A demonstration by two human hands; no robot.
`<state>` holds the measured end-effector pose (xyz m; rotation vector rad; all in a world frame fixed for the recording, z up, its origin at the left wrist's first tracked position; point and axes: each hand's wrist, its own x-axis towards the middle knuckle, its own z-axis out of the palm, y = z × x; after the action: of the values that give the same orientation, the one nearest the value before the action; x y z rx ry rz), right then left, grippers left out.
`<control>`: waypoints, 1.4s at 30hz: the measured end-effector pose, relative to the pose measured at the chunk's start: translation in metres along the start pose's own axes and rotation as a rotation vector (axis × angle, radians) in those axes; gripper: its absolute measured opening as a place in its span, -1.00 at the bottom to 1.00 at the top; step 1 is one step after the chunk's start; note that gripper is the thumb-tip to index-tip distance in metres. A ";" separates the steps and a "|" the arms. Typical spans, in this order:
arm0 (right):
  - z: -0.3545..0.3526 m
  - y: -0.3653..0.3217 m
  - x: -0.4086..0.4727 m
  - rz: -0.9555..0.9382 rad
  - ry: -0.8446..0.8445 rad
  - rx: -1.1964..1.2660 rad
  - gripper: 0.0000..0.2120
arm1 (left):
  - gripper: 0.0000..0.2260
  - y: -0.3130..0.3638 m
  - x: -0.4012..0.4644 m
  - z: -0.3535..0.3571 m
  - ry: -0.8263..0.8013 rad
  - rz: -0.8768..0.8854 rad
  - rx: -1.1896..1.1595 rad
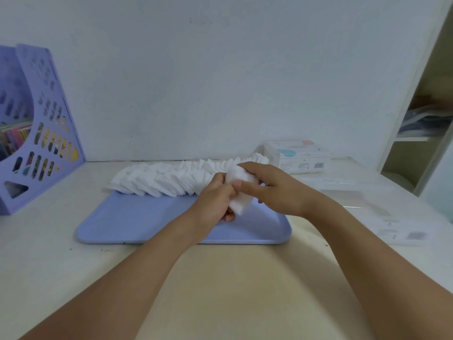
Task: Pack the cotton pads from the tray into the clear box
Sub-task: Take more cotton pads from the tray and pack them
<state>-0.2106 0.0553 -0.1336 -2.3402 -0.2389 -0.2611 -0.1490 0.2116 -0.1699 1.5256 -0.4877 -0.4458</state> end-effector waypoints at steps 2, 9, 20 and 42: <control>-0.001 -0.001 -0.001 -0.003 0.001 0.011 -0.81 | -0.58 0.001 -0.001 0.000 -0.010 0.011 0.009; -0.029 -0.023 -0.014 0.033 0.110 0.064 -0.78 | -0.56 0.027 -0.005 0.022 0.066 0.114 0.019; -0.171 0.048 -0.103 0.763 0.441 -0.044 -0.64 | -0.61 0.016 0.003 0.131 -0.007 0.668 0.752; -0.130 0.100 -0.061 0.798 0.286 -0.727 -0.38 | -0.64 -0.015 0.014 0.115 -0.056 0.572 0.990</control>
<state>-0.2595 -0.1127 -0.1260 -2.8162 1.0734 -0.3031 -0.2019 0.1083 -0.1856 2.1842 -1.2660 0.2642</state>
